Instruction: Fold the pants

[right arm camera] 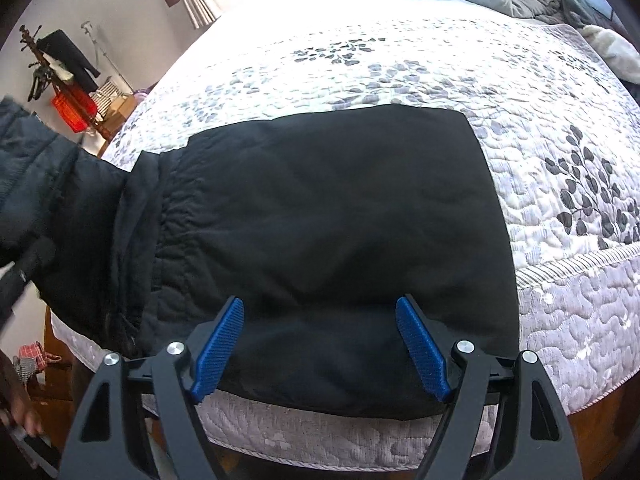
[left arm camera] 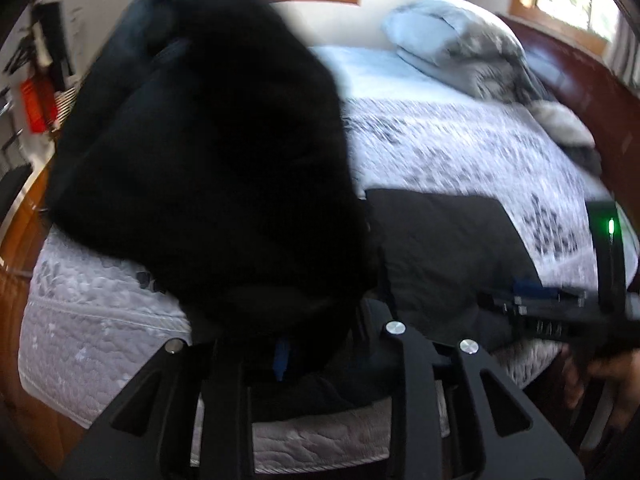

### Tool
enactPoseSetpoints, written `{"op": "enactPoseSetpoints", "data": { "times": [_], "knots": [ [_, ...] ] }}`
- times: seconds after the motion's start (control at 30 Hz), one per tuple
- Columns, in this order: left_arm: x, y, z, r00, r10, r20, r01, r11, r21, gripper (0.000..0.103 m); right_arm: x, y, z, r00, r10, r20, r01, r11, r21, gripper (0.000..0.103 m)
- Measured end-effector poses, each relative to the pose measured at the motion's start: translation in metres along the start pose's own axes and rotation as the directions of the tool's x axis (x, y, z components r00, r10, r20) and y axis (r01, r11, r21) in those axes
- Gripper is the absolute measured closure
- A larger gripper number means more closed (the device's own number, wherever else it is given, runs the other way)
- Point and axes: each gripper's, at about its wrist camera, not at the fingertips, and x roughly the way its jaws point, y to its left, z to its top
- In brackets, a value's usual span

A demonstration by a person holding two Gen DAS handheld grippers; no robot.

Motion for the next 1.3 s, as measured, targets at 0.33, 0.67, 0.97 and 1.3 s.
{"op": "enactPoseSetpoints", "data": {
  "times": [0.33, 0.67, 0.97, 1.3],
  "knots": [
    [0.031, -0.034, -0.024, 0.989, -0.076, -0.128, 0.089, 0.991, 0.102, 0.069, -0.003, -0.011, -0.002, 1.000, -0.018, -0.001, 0.018, 1.000, 0.019, 0.024],
    [0.023, -0.018, -0.014, 0.978, -0.158, -0.135, 0.151, 0.987, -0.063, 0.044, 0.000, -0.009, -0.002, 0.999, -0.037, -0.021, 0.037, 0.999, -0.006, 0.023],
    [0.025, 0.036, 0.014, 0.987, 0.076, -0.141, -0.099, 0.981, -0.166, 0.018, -0.008, 0.012, 0.023, 0.997, -0.069, -0.034, 0.067, 0.996, -0.051, 0.021],
    [0.051, 0.042, 0.024, 0.969, 0.100, -0.227, -0.130, 0.984, -0.120, 0.014, -0.015, 0.046, 0.060, 0.985, -0.168, -0.040, 0.162, 0.979, -0.123, 0.020]
  ]
}}
